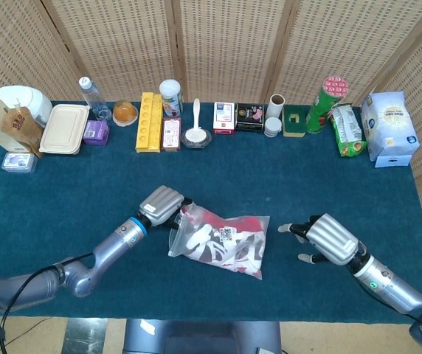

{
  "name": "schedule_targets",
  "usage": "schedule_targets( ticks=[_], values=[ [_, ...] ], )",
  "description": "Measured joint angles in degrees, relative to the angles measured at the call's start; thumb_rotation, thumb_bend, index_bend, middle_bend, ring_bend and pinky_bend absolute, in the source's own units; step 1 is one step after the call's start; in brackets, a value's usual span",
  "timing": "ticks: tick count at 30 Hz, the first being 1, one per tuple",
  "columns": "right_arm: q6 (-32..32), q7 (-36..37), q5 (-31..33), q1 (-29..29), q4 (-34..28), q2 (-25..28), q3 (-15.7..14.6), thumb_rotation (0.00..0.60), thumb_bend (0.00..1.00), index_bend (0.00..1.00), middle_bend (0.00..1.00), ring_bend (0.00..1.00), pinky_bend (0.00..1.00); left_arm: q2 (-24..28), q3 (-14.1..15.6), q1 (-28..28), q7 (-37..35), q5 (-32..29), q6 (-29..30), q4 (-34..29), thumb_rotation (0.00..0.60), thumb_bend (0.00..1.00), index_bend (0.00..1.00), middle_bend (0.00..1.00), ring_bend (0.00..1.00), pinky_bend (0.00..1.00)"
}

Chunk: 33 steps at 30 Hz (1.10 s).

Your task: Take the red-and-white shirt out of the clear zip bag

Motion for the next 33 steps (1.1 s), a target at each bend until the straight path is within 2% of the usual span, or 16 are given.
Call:
schedule_targets(
  ticks=[2, 5, 8, 11, 19, 26, 33],
  values=[
    [2.8, -1.0, -2.2, -0.1, 4.7, -2.6, -0.2, 0.6, 0.06, 0.26, 0.79, 0.99, 0.94, 0.3, -0.1, -0.1, 1.0, -1.0, -0.2, -0.7, 0.6, 0.51, 0.82, 1.0, 1.0, 0.9],
    [6.2, -2.5, -4.8, 0.0, 11.6, -6.6, -0.7, 0.6, 0.08, 0.26, 0.82, 1.0, 0.99, 0.5, -0.4, -0.2, 2.2, -2.6, -0.7, -1.5, 0.6, 0.5, 0.82, 1.0, 1.0, 0.9],
    [8.8, -4.6, -7.3, 0.4, 17.2, -10.4, -1.4, 0.6, 0.12, 0.26, 0.84, 1.0, 1.0, 0.9, -0.6, -0.4, 3.5, -4.7, -1.3, -2.5, 0.6, 0.5, 0.82, 1.0, 1.0, 0.9],
    [9.8, -6.8, -9.0, 1.1, 19.9, -12.7, -2.5, 0.6, 0.18, 0.26, 0.86, 1.0, 1.0, 1.2, -0.9, -0.7, 4.8, -6.7, -1.9, -3.5, 0.6, 0.49, 0.82, 1.0, 1.0, 0.9],
    [8.9, -8.4, -9.5, 1.8, 20.8, -13.9, -4.3, 0.6, 0.24, 0.27, 0.86, 1.0, 1.0, 1.7, -1.1, -1.6, 7.9, -10.7, -2.6, -5.7, 0.6, 0.49, 0.82, 1.0, 1.0, 0.9],
    [7.6, -9.9, -8.8, 2.0, 19.9, -14.3, -5.2, 0.6, 0.17, 0.28, 0.86, 1.0, 1.0, 1.8, -0.9, -2.0, 9.2, -12.4, -2.5, -6.5, 0.6, 0.49, 0.82, 1.0, 1.0, 0.9],
    [7.5, -11.3, -8.5, 1.7, 20.5, -15.3, -5.8, 0.6, 0.16, 0.3, 0.86, 1.0, 1.0, 1.8, -0.8, -2.4, 10.2, -14.2, -2.6, -7.0, 0.6, 0.49, 0.82, 1.0, 1.0, 0.9]
  ],
)
